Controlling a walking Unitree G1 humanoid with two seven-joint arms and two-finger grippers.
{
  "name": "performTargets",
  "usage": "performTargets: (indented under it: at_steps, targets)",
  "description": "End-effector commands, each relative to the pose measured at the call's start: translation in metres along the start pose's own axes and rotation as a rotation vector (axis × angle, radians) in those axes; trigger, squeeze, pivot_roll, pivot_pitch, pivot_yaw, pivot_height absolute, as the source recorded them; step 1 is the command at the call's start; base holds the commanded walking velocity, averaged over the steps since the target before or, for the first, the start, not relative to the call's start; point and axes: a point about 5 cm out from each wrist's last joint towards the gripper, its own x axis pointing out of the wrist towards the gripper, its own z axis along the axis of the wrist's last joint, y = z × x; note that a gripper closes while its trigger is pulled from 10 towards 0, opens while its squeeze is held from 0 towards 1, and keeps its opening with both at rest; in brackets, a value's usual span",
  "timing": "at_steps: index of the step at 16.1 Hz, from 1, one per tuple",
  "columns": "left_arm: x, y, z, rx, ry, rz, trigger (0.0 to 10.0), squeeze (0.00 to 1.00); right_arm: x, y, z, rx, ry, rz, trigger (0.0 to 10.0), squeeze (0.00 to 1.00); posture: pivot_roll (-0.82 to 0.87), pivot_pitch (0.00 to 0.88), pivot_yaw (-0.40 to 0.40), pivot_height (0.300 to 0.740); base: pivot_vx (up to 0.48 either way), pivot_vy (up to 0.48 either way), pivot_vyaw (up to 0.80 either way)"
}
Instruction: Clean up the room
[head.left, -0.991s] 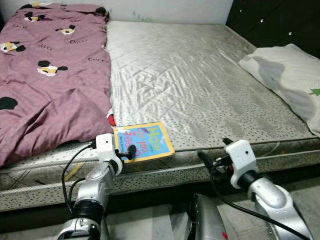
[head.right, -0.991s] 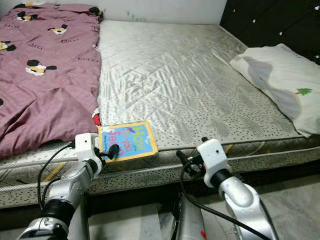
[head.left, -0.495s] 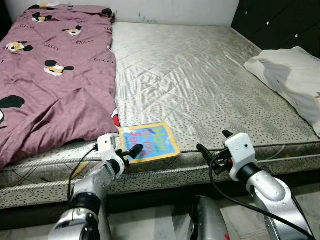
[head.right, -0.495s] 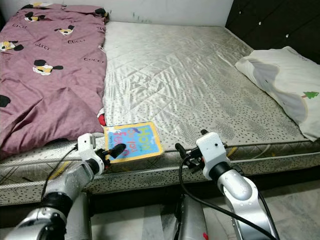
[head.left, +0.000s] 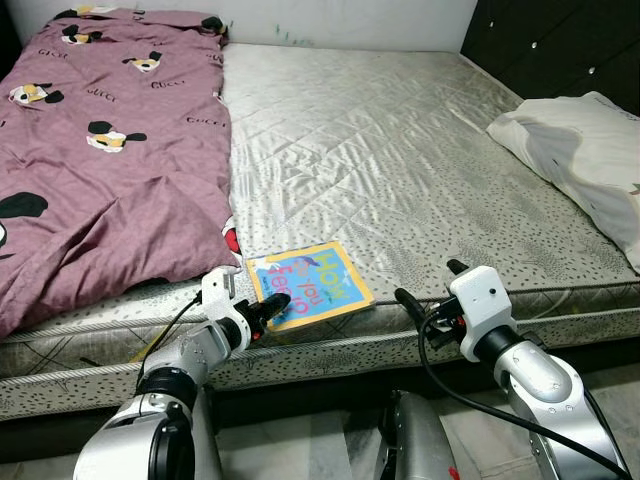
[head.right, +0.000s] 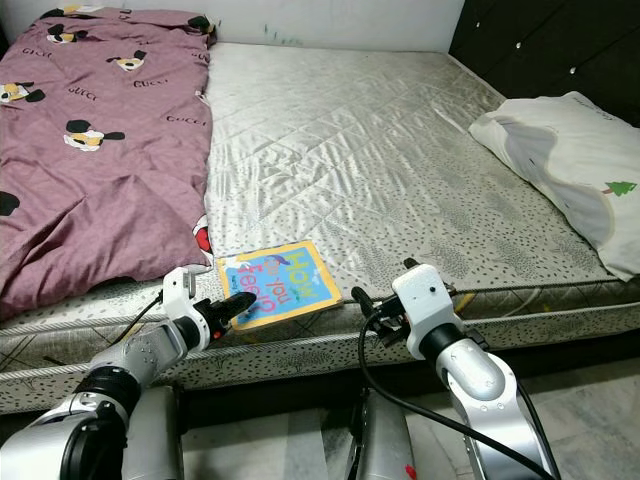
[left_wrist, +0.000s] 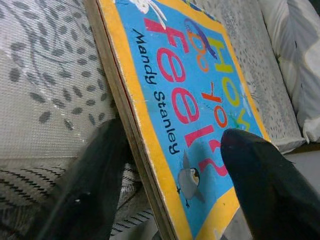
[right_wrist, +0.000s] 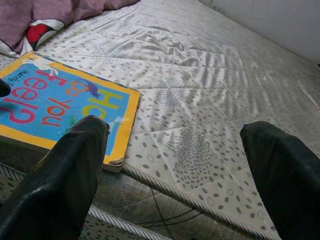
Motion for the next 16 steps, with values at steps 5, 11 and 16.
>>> performTargets:
  at_steps: [5,11,16]
  targets:
    - [0.005,-0.005,-0.022,-0.05,0.106,-0.038,0.0,0.0,0.004,-0.004,0.004,-0.002,-0.025,-0.024,10.0,0.0,-0.14,0.0,-0.098,0.496,0.0,0.0,0.0]
    - [0.006,-0.005,-0.017,-0.051,0.065,-0.029,0.0,0.0,0.007,0.003,0.003,0.019,-0.034,-0.021,10.0,0.0,-0.13,0.0,-0.09,0.496,0.0,0.0,0.0]
    - [0.002,0.003,-0.005,-0.052,-0.038,0.035,0.0,0.0,0.009,0.001,-0.001,0.021,-0.032,-0.074,10.0,0.0,-0.12,0.0,-0.072,0.496,0.0,0.0,0.0]
